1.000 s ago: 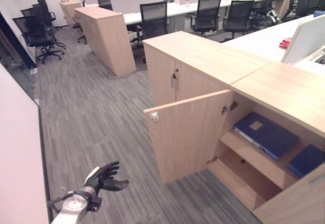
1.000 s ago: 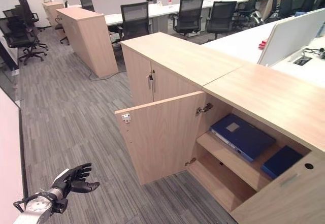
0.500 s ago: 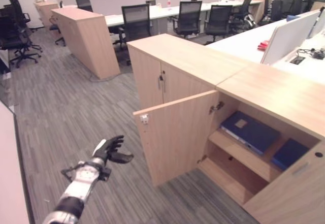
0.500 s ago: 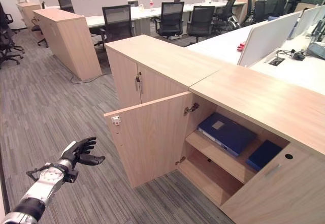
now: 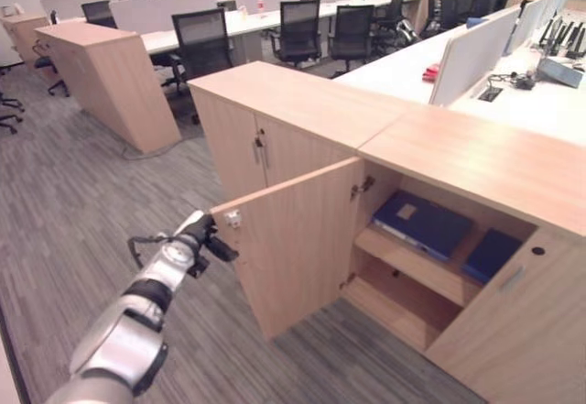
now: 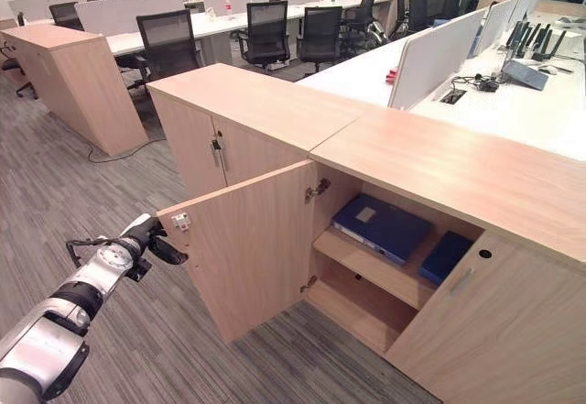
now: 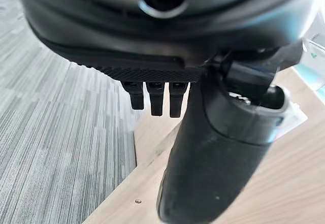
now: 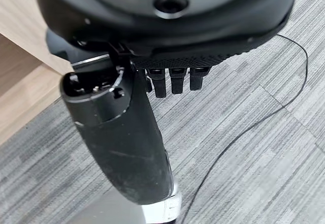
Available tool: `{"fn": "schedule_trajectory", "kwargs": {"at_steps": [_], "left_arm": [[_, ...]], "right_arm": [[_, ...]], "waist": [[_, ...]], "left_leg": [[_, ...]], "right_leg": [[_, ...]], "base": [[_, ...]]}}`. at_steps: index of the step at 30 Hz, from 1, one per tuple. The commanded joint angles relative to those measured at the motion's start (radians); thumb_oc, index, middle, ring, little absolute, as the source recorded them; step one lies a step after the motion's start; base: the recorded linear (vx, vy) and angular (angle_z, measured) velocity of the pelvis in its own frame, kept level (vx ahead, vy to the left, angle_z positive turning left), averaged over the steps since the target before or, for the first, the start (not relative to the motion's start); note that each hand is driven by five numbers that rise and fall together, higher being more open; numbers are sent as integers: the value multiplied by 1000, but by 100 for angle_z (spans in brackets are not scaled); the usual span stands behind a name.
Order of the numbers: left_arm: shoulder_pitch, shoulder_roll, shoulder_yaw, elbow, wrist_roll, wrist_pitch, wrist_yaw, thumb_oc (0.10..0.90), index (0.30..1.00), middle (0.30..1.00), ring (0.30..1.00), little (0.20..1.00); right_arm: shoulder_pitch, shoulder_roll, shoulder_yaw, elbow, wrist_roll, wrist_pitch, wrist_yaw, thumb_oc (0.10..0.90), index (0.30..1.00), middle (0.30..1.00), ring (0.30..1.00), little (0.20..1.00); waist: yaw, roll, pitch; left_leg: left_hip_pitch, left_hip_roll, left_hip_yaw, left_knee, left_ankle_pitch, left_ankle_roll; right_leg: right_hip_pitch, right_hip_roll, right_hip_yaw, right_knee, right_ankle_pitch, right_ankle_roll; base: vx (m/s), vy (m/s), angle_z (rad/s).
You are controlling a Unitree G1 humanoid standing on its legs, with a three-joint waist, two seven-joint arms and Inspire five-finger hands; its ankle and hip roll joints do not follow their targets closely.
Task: Put the empty folder in the office cabinet
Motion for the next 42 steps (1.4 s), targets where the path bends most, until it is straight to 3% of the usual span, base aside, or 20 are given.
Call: {"fn": "schedule_trajectory", "kwargs": {"at_steps": [1, 6, 9, 12, 16, 20, 22, 26, 34, 35, 36, 38, 42], "left_arm": [[-280, -70, 19, 15, 5, -93, 15, 800, 900, 900, 900, 900], [-263, -140, -14, -115, -4, -105, 12, 800, 900, 900, 900, 900], [-163, -169, -43, -370, -24, -122, -18, 800, 900, 900, 900, 900], [69, -197, -27, -666, -186, -135, -64, 800, 900, 900, 900, 900], [337, -237, -53, -900, -376, -103, -171, 800, 900, 900, 900, 900], [470, -250, -119, -1034, -593, -50, -204, 800, 900, 900, 900, 900], [476, -206, -181, -1156, -687, -24, -227, 800, 900, 900, 900, 900], [419, -205, -283, -1260, -866, 5, -231, 800, 900, 900, 900, 900], [409, -244, -307, -1222, -878, -11, -217, 800, 900, 900, 900, 900], [421, -247, -289, -1211, -862, -18, -216, 800, 900, 900, 900, 900], [421, -247, -289, -1211, -862, -18, -216, 800, 900, 900, 900, 900], [448, -229, -250, -1208, -830, -27, -203, 800, 900, 900, 900, 900], [504, -190, -181, -1208, -784, -38, -183, 800, 900, 900, 900, 900]], "right_arm": [[-52, -53, 66, 80, 23, -11, -21, 800, 900, 900, 900, 900], [-50, -44, 66, 72, 35, -16, -24, 800, 900, 900, 900, 900], [-44, -31, 59, 62, 41, -21, -25, 800, 900, 900, 900, 900], [-27, -8, 48, 55, 30, -24, -26, 800, 900, 900, 900, 900], [-26, 19, 43, 58, -9, -25, -14, 800, 900, 900, 900, 900], [-35, 31, 57, 55, -53, -20, -15, 800, 900, 900, 900, 900], [-43, 35, 73, 40, -75, -22, -29, 800, 900, 900, 900, 900], [-67, 64, 132, 23, -119, -21, -29, 800, 900, 900, 900, 900], [-63, 67, 128, 2, -118, -34, -48, 800, 900, 900, 900, 900], [-59, 60, 123, -12, -114, -44, -51, 800, 900, 900, 900, 900], [-59, 60, 123, -12, -114, -44, -51, 800, 900, 900, 900, 900], [-59, 61, 125, -25, -108, -42, -50, 800, 900, 900, 900, 900], [-58, 57, 111, -27, -89, -37, -59, 800, 900, 900, 900, 900]], "waist": [[-1, 18, -31], [-2, 13, -27], [6, 9, -16], [21, 2, -1], [37, -2, 11], [42, 0, 22], [39, 4, 33], [29, 4, 43], [11, 15, 75], [20, 18, 98], [22, 18, 96], [30, 8, 109], [30, 3, 116]], "left_leg": [[14, -26, -43, 0, -129, -7], [16, -28, -44, 0, -130, -5], [17, -30, -49, 0, -129, -3], [20, -32, -54, 0, -132, 0], [28, -33, -58, 0, -140, 5], [30, -31, -60, 0, -139, 9], [26, -30, -64, 0, -135, 10], [33, -33, -62, 0, -139, 12], [40, -37, -39, 0, -144, 19], [47, -32, -5, 0, -152, 16], [44, -32, -3, 0, -151, 15], [41, -8, 72, 0, -152, 1], [37, 28, 112, 0, -157, -17]], "right_leg": [[-47, -26, -24, 68, -37, 83], [-51, -29, -21, 74, -37, 82], [-52, -32, -24, 81, -39, 80], [-49, -36, -29, 89, -44, 78], [-46, -35, -24, 95, -51, 71], [-46, -33, -19, 104, -50, 66], [-51, -28, -17, 111, -49, 65], [-50, -30, -10, 118, -52, 66], [-86, -43, -15, 181, -61, 69], [-101, -74, -81, 198, -46, 72], [-104, -73, -79, 196, -43, 72], [-122, -110, -210, 165, 16, 72], [-167, -79, -241, 101, 53, 82]], "base": [[0, 0, 0], [-5, -1, 1], [-37, -4, 4], [-40, -6, 7], [-8, 3, 5], [-23, -6, -12], [-59, -14, -4], [-41, -3, -11], [-24, 12, -7], [-36, 14, -28], [-26, -13, -55], [-24, -103, -80], [37, -147, -110]]}}
